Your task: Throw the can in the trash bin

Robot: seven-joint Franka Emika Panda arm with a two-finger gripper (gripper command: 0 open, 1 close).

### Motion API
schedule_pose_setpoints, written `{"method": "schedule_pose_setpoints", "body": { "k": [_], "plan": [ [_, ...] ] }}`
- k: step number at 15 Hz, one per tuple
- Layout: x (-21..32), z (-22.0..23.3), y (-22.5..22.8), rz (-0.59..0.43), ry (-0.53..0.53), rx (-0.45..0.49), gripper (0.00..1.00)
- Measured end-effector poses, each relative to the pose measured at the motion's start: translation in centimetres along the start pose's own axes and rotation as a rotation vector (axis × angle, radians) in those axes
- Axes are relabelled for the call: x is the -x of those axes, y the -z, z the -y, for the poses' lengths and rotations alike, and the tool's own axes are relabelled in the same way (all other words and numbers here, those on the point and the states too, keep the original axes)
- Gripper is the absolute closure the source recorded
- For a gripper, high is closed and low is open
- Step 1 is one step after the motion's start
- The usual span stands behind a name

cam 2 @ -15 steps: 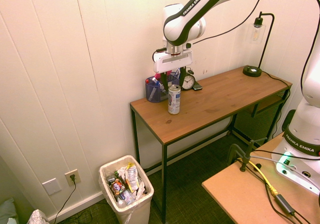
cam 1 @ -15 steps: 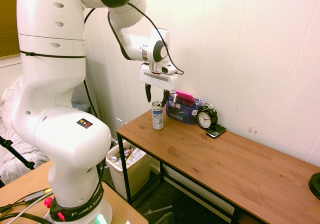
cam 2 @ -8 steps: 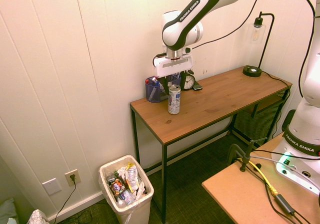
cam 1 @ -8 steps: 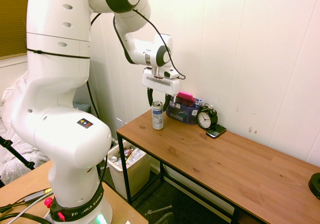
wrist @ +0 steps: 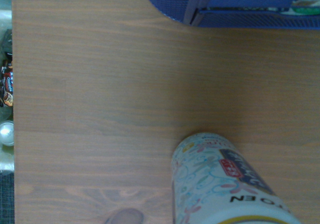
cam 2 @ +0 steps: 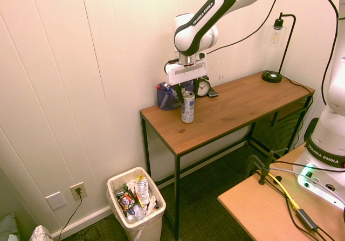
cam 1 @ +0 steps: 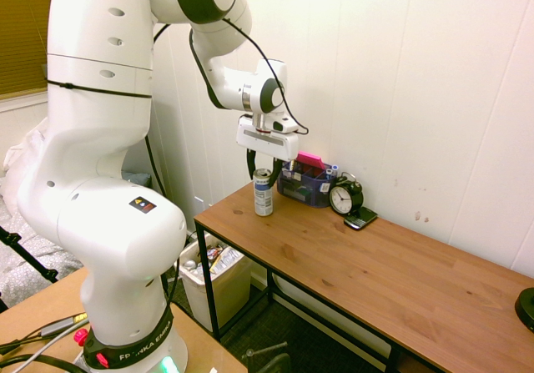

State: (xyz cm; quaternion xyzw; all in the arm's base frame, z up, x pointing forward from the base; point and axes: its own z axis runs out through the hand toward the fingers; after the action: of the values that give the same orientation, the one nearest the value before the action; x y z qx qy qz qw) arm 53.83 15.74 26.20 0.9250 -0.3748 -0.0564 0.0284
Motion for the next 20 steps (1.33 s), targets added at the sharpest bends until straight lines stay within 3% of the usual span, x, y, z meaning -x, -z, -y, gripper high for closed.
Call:
{"method": "schedule_pose_setpoints", "body": {
  "k": [7,10,13,16,20],
  "plan": [
    [1.2,1.4,1.0,-0.014,0.030,-0.022,1.00],
    [7.3,5.9,5.8,-0.042,0.116,-0.075,1.00],
    [14.6,11.2,8.2,-0.067,0.185,-0.057,1.00],
    [16.8,16.1,2.8,-0.063,0.212,0.026,1.00],
    [14.2,20.1,-6.6,-0.009,0.187,0.127,1.00]
  ]
}}
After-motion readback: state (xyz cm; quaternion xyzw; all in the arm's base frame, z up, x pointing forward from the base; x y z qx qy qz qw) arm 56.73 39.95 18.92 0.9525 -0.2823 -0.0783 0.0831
